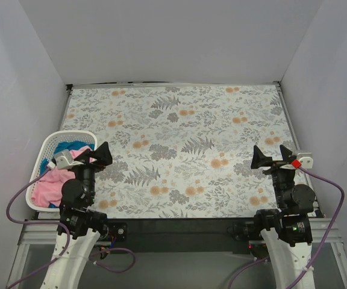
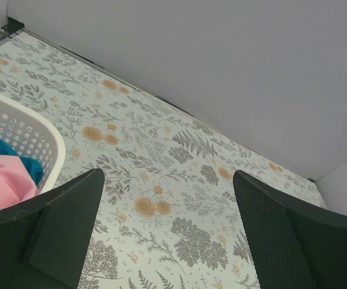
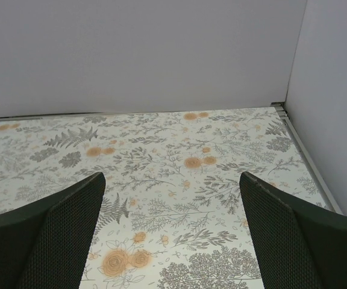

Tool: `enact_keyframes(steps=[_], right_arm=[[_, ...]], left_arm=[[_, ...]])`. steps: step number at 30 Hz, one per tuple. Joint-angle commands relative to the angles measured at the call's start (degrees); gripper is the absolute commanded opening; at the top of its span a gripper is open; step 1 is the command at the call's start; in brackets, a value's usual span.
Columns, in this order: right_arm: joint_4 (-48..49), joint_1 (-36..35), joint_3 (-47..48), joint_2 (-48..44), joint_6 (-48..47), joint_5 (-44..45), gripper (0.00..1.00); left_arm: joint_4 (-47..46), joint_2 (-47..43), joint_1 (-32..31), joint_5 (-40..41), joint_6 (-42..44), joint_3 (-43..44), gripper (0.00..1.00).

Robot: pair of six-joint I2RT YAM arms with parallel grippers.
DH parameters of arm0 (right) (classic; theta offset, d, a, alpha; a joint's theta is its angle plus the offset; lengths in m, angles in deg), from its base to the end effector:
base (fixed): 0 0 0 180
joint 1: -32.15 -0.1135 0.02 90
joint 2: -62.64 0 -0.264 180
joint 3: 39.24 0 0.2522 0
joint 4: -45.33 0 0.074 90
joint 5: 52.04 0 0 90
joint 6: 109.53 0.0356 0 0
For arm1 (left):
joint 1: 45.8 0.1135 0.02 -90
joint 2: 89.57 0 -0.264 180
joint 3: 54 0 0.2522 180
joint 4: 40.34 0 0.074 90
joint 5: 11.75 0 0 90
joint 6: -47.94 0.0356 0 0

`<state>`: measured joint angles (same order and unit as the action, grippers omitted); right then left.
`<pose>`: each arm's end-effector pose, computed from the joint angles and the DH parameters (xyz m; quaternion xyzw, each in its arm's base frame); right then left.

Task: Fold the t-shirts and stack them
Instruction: Grab the tshirt from the pile

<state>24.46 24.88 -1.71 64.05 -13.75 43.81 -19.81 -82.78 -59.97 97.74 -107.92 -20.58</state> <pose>0.0653 0.0047 0.2974 0.0327 0.6067 0.0594 0.7920 0.0904 -0.0106 0.2692 -0.4005 0.5381 -0.3846 0.6341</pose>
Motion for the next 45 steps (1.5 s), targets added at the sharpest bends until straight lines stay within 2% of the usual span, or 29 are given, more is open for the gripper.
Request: enact_keyframes(steps=[1,8,10,15,17,20,21,24,29,31,32,33,38,43,45], right_arm=[[1.2,-0.6,-0.3,-8.9,-0.6,1.7,0.98],[1.3,-2.4,-0.9,-9.9,-0.2,2.5,0.98],[1.3,-3.2,-1.0,-10.0,-0.2,2.6,0.98],[1.2,-4.7,-1.3,-10.4,-0.1,3.1,0.98],[1.2,-5.4,-1.4,-10.6,-0.1,3.3,0.98],[1.2,-6.4,-1.5,-10.9,0.2,4.1,0.98],[1.2,-6.5,-1.5,-11.0,0.2,4.2,0.98],[1.1,-7.4,-1.6,-11.3,0.2,4.3,0.98],[0.8,-8.6,-1.5,-11.7,0.3,4.4,0.98],[0.5,-9.0,-1.5,-11.9,0.2,4.9,0.98],[0.6,-9.0,-1.4,-12.0,0.3,5.0,0.98],[0.5,-9.1,-1.4,-12.0,0.3,5.2,0.98],[0.3,-9.9,-1.4,-11.6,0.2,5.5,0.98],[-0.4,-10.6,-1.0,-10.6,0.2,5.7,0.98],[-0.6,-10.8,-0.9,-10.0,0.1,5.5,0.98]], left_arm=[[-0.7,2.6,-0.2,-1.4,0.4,2.0,0.88],[0.3,10.1,-0.2,-3.7,0.7,4.0,0.89],[1.5,14.9,-0.2,-4.5,0.5,5.7,0.89],[11.1,28.1,-0.2,-4.0,-1.5,18.1,0.89],[18.6,36.5,-0.1,-2.2,-4.2,25.7,0.89],[27.2,44.4,0.1,3.0,-5.7,32.8,0.91],[28.8,48.5,0.7,4.7,-6.8,35.9,0.92],[30.7,52.2,5.6,6.8,-7.8,38.6,0.94],[27.6,53.9,17.0,8.5,-9.8,35.5,0.96],[27.1,55.7,18.7,9.7,-11.0,33.9,0.95],[25.9,56.4,19.6,10.2,-11.3,33.3,0.93],[25.2,56.9,20.8,11.9,-11.8,32.6,0.87],[20.5,62.4,24.2,13.2,-12.3,27.9,0.83],[18.2,67.1,25.0,16.3,-12.6,25.0,0.8],[17.1,67.9,25.1,16.3,-13.7,23.7,0.68]])
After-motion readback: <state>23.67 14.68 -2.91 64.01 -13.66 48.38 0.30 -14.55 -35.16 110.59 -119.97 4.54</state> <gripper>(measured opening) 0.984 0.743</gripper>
